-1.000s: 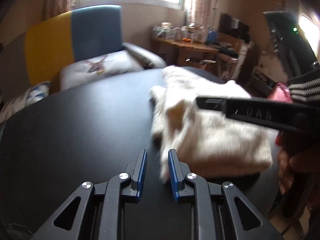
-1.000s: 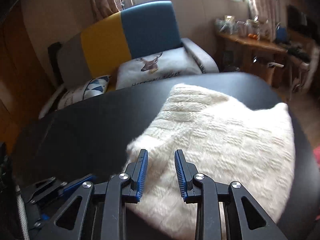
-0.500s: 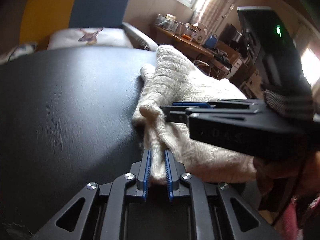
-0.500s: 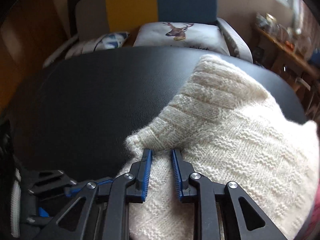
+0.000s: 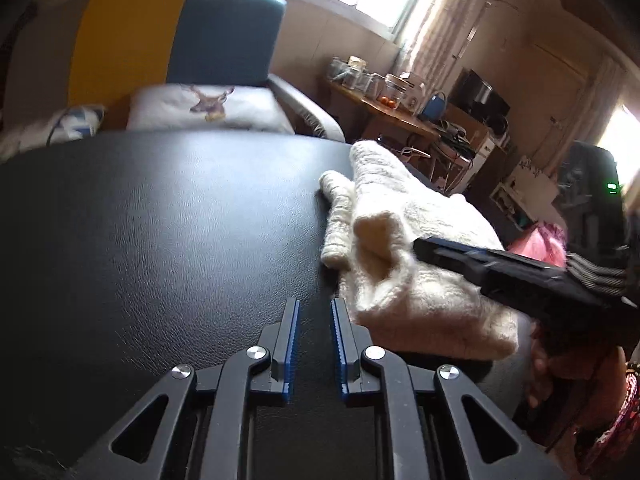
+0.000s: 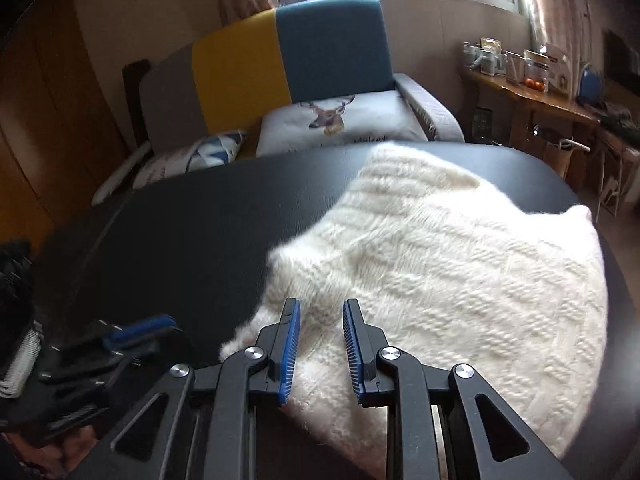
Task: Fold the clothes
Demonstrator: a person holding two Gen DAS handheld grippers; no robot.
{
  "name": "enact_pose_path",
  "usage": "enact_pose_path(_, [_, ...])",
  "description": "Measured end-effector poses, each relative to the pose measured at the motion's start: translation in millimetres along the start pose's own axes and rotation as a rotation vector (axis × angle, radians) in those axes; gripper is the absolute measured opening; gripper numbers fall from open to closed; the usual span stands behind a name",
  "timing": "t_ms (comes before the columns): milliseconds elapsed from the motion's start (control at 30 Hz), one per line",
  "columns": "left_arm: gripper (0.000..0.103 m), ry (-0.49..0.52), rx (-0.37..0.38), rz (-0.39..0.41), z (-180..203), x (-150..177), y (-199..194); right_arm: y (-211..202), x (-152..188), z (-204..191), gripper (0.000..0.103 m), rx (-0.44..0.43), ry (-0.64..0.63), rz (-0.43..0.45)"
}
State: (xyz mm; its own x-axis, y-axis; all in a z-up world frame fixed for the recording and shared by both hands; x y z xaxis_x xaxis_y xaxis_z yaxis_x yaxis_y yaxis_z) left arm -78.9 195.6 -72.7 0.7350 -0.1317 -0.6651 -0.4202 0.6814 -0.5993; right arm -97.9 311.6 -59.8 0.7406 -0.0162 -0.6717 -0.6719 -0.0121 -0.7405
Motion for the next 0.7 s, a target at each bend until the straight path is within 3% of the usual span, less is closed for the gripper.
enact_pose_path(133, [0.015, 0.005, -0.015, -0.021, 0, 5, -4, 29, 11, -26, 0.02, 0.005, -0.116, -0.085])
enact_pose_path(200, [0.015, 0.003, -0.019, -0.032, -1, 9, -5, 34, 19, -36, 0.02, 0.047, -0.179, -0.066])
enact_pose_path(400, [0.015, 0.002, -0.026, -0.065, 0, 18, -11, 4, 27, -5, 0.02, -0.059, 0.037, -0.041])
enact_pose_path(433, [0.016, 0.005, -0.023, -0.071, 2, 20, -13, -9, 30, -3, 0.023, -0.059, 0.055, -0.014])
enact_pose_path(500, [0.021, 0.024, -0.027, -0.07, 8, 22, -18, -36, 44, 4, 0.044, -0.037, 0.113, 0.023])
enact_pose_path(533, [0.021, 0.036, -0.032, -0.067, 11, 22, -20, -50, 51, 7, 0.063, -0.022, 0.144, 0.039])
enact_pose_path(567, [0.021, 0.046, -0.037, -0.063, 15, 23, -23, -63, 57, 11, 0.076, -0.011, 0.176, 0.049])
enact_pose_path(700, [0.023, 0.101, -0.081, -0.059, 34, 28, -33, -93, 94, 24, 0.083, 0.082, 0.298, -0.013])
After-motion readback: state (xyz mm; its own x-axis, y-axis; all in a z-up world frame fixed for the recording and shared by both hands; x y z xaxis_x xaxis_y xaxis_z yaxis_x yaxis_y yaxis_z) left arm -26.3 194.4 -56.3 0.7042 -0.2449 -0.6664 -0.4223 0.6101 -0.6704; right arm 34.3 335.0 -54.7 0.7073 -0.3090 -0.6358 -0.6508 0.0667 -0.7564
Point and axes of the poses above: each gripper's, at about its wrist camera, not at the fingertips, and y roughly the way its jaws point, z to its right, x to its underside, the point moved 3 cm from there along y, roughly the way its jaws point, and after that the axes turned 11 degrees about x, right-handed, at the moved point
